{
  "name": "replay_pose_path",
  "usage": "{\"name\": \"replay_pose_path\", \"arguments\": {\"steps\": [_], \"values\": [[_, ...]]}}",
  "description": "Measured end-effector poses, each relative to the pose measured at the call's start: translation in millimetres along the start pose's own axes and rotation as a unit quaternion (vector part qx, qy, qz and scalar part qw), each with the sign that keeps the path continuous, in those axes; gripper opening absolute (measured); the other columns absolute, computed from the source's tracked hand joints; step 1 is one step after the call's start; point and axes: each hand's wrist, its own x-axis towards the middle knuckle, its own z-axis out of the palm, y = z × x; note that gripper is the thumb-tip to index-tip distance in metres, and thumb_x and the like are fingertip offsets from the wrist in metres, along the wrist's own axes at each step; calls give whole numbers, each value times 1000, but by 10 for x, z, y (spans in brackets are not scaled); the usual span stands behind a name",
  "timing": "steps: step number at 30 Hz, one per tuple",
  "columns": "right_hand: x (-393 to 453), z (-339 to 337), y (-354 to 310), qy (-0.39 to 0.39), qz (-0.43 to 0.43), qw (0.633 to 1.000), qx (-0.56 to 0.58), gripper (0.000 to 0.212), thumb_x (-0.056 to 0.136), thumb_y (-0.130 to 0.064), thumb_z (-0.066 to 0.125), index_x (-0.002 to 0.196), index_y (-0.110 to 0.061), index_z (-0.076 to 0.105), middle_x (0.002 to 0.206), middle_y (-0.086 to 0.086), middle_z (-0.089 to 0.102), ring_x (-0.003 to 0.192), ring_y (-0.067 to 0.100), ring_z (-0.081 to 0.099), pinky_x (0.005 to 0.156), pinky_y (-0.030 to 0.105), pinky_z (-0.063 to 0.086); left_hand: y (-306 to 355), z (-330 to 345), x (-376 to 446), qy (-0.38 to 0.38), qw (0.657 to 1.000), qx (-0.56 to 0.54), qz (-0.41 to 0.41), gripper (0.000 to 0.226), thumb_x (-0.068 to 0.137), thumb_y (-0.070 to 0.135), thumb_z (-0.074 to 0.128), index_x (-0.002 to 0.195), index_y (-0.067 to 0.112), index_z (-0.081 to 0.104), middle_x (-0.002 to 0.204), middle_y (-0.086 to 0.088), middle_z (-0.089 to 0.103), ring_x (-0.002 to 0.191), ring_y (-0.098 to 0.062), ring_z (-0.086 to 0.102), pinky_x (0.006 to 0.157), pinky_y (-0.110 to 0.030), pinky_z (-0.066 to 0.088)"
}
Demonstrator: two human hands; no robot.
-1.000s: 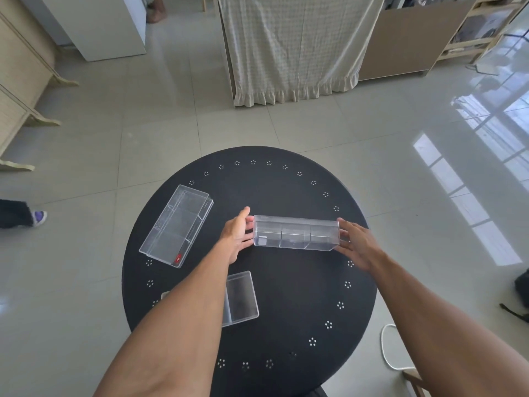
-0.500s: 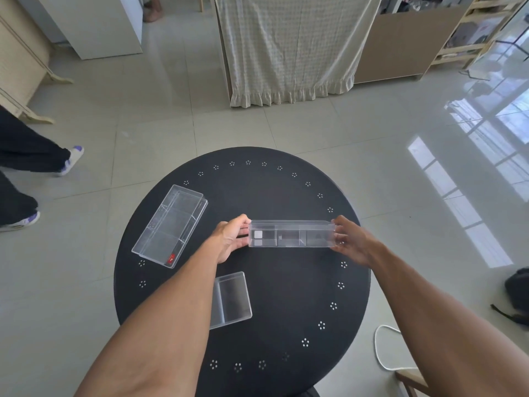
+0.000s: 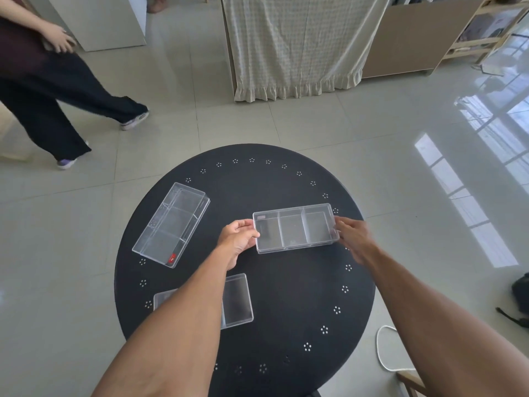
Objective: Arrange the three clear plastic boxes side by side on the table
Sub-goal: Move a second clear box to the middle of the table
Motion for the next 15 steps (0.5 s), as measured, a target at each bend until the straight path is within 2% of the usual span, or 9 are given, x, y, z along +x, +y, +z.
{"name": "replay_pose_path", "arguments": {"steps": [2, 3, 5, 7, 8, 10, 12, 15], "values": [[-22, -1, -14, 4, 2, 1000, -28, 40, 97, -5, 59, 118, -22, 88, 115, 8, 85, 117, 31, 80, 111, 43, 61, -18, 5, -4, 3, 1000, 0, 4, 36, 83, -1, 76, 116, 12, 73, 123, -10, 75, 118, -23, 72, 94, -32, 61], [-44, -6, -38, 8, -5, 998, -55, 39, 95, -8, 58, 112, -25, 88, 106, 3, 82, 105, 29, 76, 98, 38, 62, -18, 4, -4, 4, 1000, 2, 6, 35, 84, 0, 76, 117, 12, 73, 122, -9, 75, 116, -23, 73, 94, -33, 61], [-109, -7, -129, 39, -36, 991, -124, 29, 95, -17, 56, 104, -27, 81, 95, -3, 69, 93, 22, 60, 77, 31, 48, -2, -4, -28, 11, 1000, 12, 9, 34, 85, 6, 78, 118, 13, 73, 118, -7, 75, 107, -22, 74, 96, -36, 62], [-174, 45, -281, 80, -76, 982, -155, 17, 94, -21, 54, 92, -21, 71, 82, -6, 59, 85, 20, 51, 70, 30, 41, 36, -29, -69, 23, 999, 24, 18, 33, 86, 13, 80, 118, 14, 72, 109, -2, 75, 94, -19, 72, 96, -37, 62], [-201, 107, -377, 89, -97, 980, -151, 14, 94, -20, 53, 89, -23, 66, 78, -8, 54, 84, 19, 48, 69, 29, 41, 61, -53, -83, 31, 999, 28, 26, 33, 87, 16, 81, 118, 15, 72, 104, 0, 74, 90, -18, 71, 95, -36, 62], [-237, 298, -578, 86, -137, 979, -128, 22, 98, -21, 56, 103, -31, 75, 88, -11, 60, 91, 15, 54, 83, 27, 45, 125, -133, -112, 50, 997, 30, 49, 31, 88, 19, 79, 118, 17, 72, 101, 4, 73, 85, -17, 69, 93, -36, 63], [-279, 534, -766, 64, -170, 976, -120, 37, 102, -23, 60, 130, -25, 83, 105, -9, 70, 105, 12, 65, 100, 24, 45, 199, -249, -155, 64, 995, 31, 68, 29, 90, 21, 77, 118, 18, 70, 104, 4, 73, 84, -15, 69, 94, -36, 62], [-387, 932, -951, 6, -182, 975, -125, 41, 103, -25, 62, 139, -18, 80, 112, -7, 75, 114, 14, 71, 102, 21, 44, 272, -520, -239, 92, 992, 25, 85, 27, 91, 21, 74, 118, 19, 70, 103, 5, 73, 81, -14, 69, 94, -37, 62]]}}
